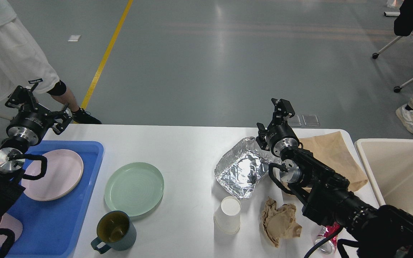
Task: Tidy desktop
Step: 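Move the left gripper away from the blue tray and raise it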
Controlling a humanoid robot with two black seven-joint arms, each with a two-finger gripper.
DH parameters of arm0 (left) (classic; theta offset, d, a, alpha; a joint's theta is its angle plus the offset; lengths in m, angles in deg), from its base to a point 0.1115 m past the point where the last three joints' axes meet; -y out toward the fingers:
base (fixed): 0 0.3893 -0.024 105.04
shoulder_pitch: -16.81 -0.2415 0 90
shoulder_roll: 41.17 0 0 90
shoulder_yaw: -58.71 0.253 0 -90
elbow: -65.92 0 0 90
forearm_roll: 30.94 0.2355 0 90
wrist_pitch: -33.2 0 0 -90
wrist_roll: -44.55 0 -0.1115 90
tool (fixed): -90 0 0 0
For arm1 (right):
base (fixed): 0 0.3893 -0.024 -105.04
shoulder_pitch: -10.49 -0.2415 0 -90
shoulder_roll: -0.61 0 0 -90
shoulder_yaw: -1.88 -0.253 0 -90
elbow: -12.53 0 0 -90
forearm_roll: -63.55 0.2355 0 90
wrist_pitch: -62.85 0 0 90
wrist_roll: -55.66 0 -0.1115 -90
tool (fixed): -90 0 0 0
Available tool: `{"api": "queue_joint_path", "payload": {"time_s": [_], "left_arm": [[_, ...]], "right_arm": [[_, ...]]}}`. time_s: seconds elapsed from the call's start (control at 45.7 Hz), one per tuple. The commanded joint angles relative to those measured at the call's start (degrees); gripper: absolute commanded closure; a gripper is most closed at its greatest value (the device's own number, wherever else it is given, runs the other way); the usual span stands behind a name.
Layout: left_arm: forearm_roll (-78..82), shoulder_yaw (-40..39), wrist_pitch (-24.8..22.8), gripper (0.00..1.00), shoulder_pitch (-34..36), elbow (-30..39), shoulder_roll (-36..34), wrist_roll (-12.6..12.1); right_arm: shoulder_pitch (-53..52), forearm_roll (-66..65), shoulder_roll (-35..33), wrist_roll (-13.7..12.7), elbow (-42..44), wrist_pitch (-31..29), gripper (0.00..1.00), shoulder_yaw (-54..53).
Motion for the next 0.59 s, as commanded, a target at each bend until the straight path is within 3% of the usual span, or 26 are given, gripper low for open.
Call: {"api": "queue_joint_path", "payload": {"time_s": [0.0,0.175,0.415,0.568], "left_arm": [[0.03,11.04,-1.28,0.04,2.65,-0.13,-4.65,-0.04],[0.11,40.21,-1.98,0.04,8.62,-0.13,-9.31,-0.04],[0.20,79.92,-6.82,0.04,18.55,-0.30,-9.58,-0.22],[2.31,95.77,-7.52,0.04,22.69,-0.30,-9.23,-0.04]], "right_arm": [[0.00,0.05,0.00,0.00,0.00,-0.08,0.00,0.00],[0.00,0.05,0.00,0.00,0.00,0.00,0.00,0.00],[0.00,-0.04,0.00,0.00,0.00,0.00,0.00,0.00],[0.00,0.05,0.00,0.00,0.00,0.00,0.00,0.00]]}}
